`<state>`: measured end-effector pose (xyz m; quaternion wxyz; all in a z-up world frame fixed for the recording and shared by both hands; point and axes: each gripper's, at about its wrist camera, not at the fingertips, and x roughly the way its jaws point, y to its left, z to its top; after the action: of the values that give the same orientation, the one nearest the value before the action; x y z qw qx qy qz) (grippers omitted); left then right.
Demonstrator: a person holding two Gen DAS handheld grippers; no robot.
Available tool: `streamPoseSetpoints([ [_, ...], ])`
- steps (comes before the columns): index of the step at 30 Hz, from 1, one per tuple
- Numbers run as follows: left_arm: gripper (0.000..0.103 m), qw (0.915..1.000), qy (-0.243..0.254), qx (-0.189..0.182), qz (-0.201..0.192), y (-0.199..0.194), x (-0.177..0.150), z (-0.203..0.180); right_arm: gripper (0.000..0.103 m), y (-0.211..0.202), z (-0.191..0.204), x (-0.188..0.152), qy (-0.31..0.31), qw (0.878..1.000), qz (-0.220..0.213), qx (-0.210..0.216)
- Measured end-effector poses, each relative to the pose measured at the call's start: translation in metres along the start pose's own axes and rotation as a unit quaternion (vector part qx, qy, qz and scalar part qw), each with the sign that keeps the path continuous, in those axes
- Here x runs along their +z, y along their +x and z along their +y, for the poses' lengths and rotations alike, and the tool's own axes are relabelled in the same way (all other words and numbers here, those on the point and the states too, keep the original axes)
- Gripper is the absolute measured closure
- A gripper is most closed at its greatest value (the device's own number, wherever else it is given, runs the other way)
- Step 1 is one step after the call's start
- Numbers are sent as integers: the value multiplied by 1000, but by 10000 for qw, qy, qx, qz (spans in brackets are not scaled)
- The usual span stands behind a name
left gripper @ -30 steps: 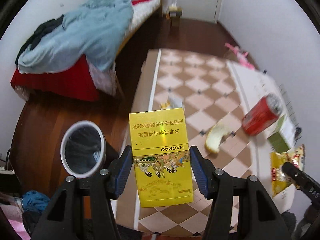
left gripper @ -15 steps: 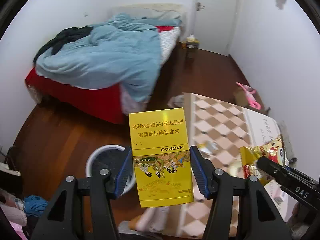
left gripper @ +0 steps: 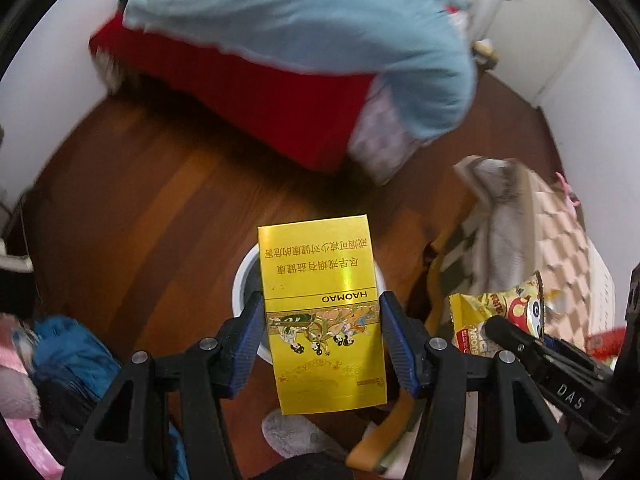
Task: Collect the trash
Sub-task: 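Carry the yellow box and snack bag over the bin and release both, then move both tools back toward the table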
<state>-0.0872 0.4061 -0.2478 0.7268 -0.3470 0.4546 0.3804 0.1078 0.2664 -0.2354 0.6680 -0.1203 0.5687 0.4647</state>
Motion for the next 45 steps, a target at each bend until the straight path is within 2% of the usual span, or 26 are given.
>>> streamPoseSetpoints([
  [7, 48, 9957, -284, -339, 810, 78, 20, 33, 60, 111, 32, 15, -216, 9972, 692, -184],
  [13, 47, 9921, -554, -370, 1064, 104, 27, 53, 60, 174, 39, 21, -294, 9940, 988, -359],
  [14, 43, 9919, -593, -358, 1064, 105, 26, 57, 60, 180, 42, 21, -312, 9937, 1016, -370],
  [16, 13, 9917, -689, -306, 1038, 105, 24, 66, 60, 193, 43, 21, -344, 9927, 1093, -372],
  [18, 9, 9919, -761, -247, 986, 103, 21, 74, 58, 202, 46, 21, -382, 9923, 1121, -376],
  [19, 9, 9921, -773, -99, 980, 101, 18, 77, 58, 207, 47, 21, -410, 9919, 1142, -372],
  [21, 6, 9930, -733, 134, 912, 96, 13, 79, 48, 213, 47, 23, -401, 9917, 1175, -330],
  [22, 6, 9936, -709, 244, 842, 93, 10, 80, 30, 216, 48, 22, -424, 9911, 1208, -353],
  [23, 6, 9943, -672, 355, 743, 87, 6, 81, 12, 216, 48, 21, -428, 9911, 1222, -326],
  [25, 6, 9951, -603, 531, 584, 78, 0, 79, 0, 216, 49, 20, -485, 9908, 1210, -370],
  [27, 6, 9953, -517, 721, 386, 66, -7, 78, 0, 211, 55, 16, -697, 9887, 1155, -648],
  [33, 6, 9937, -323, 1076, 61, 34, -21, 71, 0, 187, 65, 2, -1002, 9859, 974, -925],
  [45, 6, 9916, -190, 1205, -426, -34, -41, 55, 0, 115, 70, -19, -1062, 9872, 584, -1042],
])
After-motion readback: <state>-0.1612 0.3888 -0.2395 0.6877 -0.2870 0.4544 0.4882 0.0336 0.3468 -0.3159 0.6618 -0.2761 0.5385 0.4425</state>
